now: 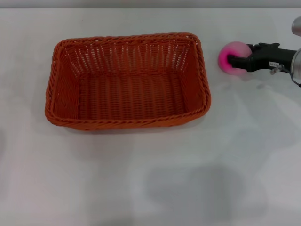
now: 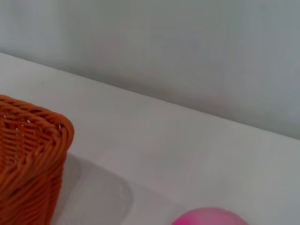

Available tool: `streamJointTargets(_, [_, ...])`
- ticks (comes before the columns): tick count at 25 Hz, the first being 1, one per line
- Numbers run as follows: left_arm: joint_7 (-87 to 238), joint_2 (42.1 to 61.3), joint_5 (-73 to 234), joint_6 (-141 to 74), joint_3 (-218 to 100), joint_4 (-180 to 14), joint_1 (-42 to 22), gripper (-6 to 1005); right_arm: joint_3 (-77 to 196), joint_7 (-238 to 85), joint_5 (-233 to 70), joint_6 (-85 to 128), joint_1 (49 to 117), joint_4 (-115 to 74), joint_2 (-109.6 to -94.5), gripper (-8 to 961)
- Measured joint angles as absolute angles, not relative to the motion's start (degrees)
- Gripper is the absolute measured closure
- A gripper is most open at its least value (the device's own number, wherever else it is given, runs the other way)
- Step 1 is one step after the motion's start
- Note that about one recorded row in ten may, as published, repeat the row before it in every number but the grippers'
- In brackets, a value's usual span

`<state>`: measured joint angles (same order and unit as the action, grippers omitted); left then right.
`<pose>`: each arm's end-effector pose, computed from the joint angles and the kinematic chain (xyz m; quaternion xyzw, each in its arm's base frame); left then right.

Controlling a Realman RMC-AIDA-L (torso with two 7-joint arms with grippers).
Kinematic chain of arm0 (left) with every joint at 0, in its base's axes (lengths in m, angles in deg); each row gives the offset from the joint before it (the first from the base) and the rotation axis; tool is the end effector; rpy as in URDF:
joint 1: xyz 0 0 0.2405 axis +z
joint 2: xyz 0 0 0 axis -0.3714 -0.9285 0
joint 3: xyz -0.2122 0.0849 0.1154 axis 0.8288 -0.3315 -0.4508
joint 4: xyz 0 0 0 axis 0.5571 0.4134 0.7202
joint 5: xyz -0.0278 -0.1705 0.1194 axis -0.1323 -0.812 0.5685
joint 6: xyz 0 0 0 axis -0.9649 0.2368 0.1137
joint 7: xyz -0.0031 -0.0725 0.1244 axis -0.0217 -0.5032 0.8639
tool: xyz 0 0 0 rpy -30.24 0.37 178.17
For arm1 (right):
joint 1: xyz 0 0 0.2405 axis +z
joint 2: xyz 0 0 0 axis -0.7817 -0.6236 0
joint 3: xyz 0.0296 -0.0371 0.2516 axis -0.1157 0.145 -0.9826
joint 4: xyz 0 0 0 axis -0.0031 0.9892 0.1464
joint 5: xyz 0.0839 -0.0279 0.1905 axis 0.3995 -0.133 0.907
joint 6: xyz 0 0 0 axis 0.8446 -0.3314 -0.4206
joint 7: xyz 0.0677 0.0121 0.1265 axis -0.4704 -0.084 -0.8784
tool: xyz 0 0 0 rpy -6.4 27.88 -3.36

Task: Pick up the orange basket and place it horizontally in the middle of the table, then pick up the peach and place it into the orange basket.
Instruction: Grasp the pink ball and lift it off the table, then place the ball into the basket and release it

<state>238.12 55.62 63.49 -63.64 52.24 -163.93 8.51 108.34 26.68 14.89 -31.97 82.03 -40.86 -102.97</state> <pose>-0.3108 0.3738 0.1124 -0.5690 -0.5493 -0.1022 0.6034 0.3470 0.3800 0.0018 -0.8564 0.3494 0.0947 0.3681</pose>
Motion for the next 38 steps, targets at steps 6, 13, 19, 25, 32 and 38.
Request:
streamJointTargets(6, [238.1, 55.69, 63.5, -63.5, 52.1, -163.8, 8.7, 136, 108.3, 26.7, 14.9, -32.3, 81.6, -41.2, -102.95, 389])
streamJointTargets(13, [238.1, 55.71, 63.5, -63.6, 52.3, -163.7, 8.9, 135, 108.5, 26.3, 14.9, -33.4, 81.3, -42.4, -102.94, 502])
streamJointTargets(19, [238.1, 55.80, 63.5, -63.5, 52.1, -163.7, 9.0, 136, 108.5, 24.9, 14.9, -35.3, 79.2, -46.7, -103.04, 523])
streamJointTargets(25, [238.1, 55.80, 63.5, -63.4, 52.0, -164.0, 9.0, 137, 108.5, 24.4, 14.9, -35.5, 78.5, -48.3, -103.09, 587])
streamJointTargets(32, [238.1, 55.80, 63.5, -63.2, 52.5, -163.5, 8.7, 136, 108.5, 22.1, 14.9, -35.6, 76.3, -55.4, -103.30, 586])
streamJointTargets(38, [238.0, 55.80, 63.5, -62.9, 52.5, -163.4, 8.7, 137, 108.0, 21.7, 15.4, -37.4, 73.7, -61.3, -104.00, 586])
